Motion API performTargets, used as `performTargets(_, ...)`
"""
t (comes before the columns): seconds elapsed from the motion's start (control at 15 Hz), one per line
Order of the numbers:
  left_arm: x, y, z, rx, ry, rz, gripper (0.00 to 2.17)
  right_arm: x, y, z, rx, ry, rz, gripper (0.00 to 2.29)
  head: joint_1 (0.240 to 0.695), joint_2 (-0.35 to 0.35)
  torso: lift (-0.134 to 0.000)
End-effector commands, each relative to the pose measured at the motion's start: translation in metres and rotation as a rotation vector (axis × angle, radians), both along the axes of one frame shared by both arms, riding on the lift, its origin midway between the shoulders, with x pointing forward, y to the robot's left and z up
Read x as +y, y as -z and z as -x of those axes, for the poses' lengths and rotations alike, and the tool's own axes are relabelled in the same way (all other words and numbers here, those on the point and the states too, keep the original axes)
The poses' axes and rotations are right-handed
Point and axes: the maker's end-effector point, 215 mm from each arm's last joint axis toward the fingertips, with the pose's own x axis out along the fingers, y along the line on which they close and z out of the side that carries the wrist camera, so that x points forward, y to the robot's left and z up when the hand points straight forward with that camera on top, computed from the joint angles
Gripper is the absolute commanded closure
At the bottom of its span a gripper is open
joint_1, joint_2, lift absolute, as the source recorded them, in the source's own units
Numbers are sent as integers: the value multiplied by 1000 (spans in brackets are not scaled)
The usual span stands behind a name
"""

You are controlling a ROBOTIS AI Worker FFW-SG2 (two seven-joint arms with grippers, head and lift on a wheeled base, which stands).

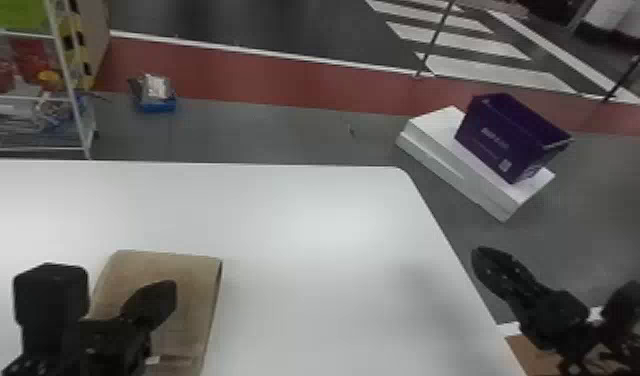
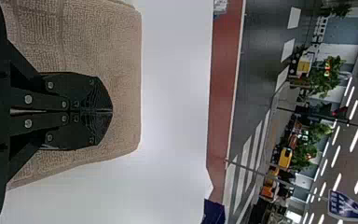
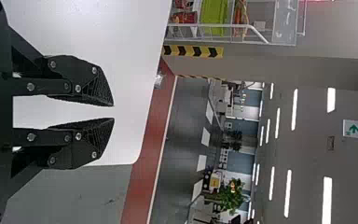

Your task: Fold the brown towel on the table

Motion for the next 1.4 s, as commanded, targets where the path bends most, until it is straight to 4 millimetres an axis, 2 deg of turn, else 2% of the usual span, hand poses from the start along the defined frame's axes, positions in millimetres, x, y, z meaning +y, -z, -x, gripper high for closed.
performTargets(0.0,-5,14,-3,8,-13,-31,1980,5,-1,-1,-3,-14,-7,920,695,-350,-124)
performTargets(0.33,17,15,-19,-70,-116,-117,1980,1,-7,-1,-14,-15,-12,880,695,-350,-124)
performTargets(0.47,27,21,-24,-71,-149,-142,1980,1,-5,1,-10,-17,-14,545,695,-350,-124)
performTargets(0.6,34,26,-24,-65,-161,-158,1980,2,-6,1,-11,-19,-16,535,695,-350,-124)
performTargets(0.73,39,35,-23,-49,-166,-168,1980,3,-6,0,-13,-20,-17,282,695,-350,-124)
performTargets(0.87,44,40,-22,-44,-171,-188,1980,6,-9,-1,-20,-26,-22,265,695,-350,-124)
performTargets(1.07,63,49,-24,-38,-215,-221,1980,9,-12,-2,-29,-30,-31,262,695,-350,-124)
performTargets(1.33,91,45,-29,-67,-277,-218,1980,8,-11,-2,-28,-29,-33,262,695,-350,-124)
